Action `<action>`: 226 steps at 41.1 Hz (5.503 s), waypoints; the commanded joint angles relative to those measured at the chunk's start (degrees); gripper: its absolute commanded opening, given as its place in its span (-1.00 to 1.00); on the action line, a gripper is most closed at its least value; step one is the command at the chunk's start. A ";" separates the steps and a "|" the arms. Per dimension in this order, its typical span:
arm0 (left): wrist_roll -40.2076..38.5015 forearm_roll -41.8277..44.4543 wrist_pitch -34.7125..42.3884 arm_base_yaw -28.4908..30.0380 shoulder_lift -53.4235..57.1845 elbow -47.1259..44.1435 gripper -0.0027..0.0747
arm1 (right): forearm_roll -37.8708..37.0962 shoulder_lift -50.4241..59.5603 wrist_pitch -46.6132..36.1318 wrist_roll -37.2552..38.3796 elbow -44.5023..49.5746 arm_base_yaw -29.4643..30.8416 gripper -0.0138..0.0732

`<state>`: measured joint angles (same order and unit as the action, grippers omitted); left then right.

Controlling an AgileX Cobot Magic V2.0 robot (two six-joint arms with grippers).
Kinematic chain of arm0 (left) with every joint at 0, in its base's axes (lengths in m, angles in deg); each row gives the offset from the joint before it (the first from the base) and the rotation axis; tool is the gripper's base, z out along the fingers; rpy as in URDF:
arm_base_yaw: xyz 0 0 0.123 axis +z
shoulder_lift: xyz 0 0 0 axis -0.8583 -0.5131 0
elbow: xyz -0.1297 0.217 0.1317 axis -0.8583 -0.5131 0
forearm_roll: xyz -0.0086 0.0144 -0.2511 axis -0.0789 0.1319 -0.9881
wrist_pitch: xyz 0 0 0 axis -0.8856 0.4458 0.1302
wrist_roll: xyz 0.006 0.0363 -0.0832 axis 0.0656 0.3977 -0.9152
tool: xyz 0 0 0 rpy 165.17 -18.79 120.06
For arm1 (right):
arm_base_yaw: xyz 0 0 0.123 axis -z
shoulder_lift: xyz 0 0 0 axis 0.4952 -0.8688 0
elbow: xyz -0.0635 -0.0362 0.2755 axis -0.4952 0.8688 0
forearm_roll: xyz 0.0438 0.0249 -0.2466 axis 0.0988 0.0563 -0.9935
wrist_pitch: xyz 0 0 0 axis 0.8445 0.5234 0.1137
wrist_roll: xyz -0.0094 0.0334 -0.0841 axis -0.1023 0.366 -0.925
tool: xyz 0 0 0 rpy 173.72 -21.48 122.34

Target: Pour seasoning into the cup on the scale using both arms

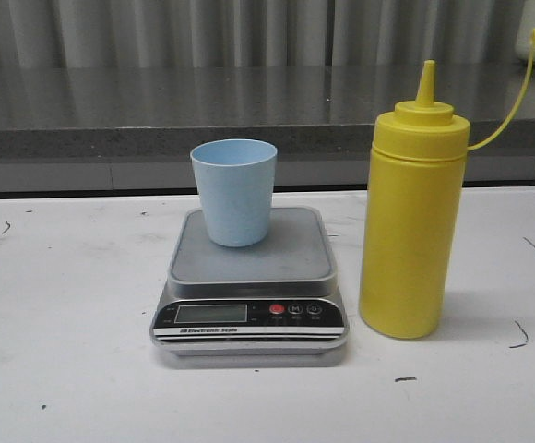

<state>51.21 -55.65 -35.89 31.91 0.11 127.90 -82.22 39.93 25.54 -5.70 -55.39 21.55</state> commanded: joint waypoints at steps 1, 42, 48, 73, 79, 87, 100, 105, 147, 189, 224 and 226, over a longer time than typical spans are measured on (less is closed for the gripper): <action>-0.67 0.04 4.19 -0.29 -0.56 1.36 0.13 | 0.68 -2.57 -3.04 -1.85 -1.45 -2.55 0.67; -0.67 0.04 4.19 -0.29 -0.56 1.36 0.13 | 11.36 -13.91 -40.00 -6.42 16.73 -15.38 0.73; -0.67 0.04 4.19 -0.29 -0.56 1.36 0.13 | 10.22 -19.11 -49.43 -6.42 19.05 -18.00 0.73; -0.67 0.04 4.19 -0.29 -0.56 1.36 0.13 | 6.36 -45.38 -93.72 -1.66 23.10 -23.55 0.73; -0.67 0.04 4.19 -0.29 -0.56 1.36 0.13 | 1.38 -51.99 -103.68 3.18 23.10 -23.55 0.73; -0.67 0.04 4.19 -0.29 -0.56 1.36 0.13 | 1.97 -61.27 -116.06 3.32 23.10 -23.48 0.73; -0.67 0.04 4.19 -0.29 -0.56 1.36 0.13 | 3.92 -72.17 -120.86 3.32 18.04 -23.48 0.73; -0.67 0.04 4.19 -0.29 -0.56 1.36 0.13 | 3.92 -73.52 -120.86 3.32 15.78 -23.48 0.73; -0.67 0.04 4.19 -0.29 -0.56 1.36 0.13 | 4.01 -52.98 -93.28 3.07 11.23 -19.80 0.00; -0.67 0.04 4.19 -0.29 -0.56 1.36 0.13 | -24.94 -50.51 -0.52 -14.67 -41.96 -18.01 0.00; -0.67 0.04 4.19 -0.29 -0.56 1.36 0.13 | -55.78 -69.95 7.09 -20.35 -45.49 -29.59 0.00; -0.67 0.04 4.19 -0.29 -0.56 1.36 0.13 | -55.80 -70.88 8.12 -20.35 -46.82 -29.59 0.00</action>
<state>51.18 -55.57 -35.89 31.91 0.11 127.90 -132.49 -32.62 32.26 -25.29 -98.46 -7.94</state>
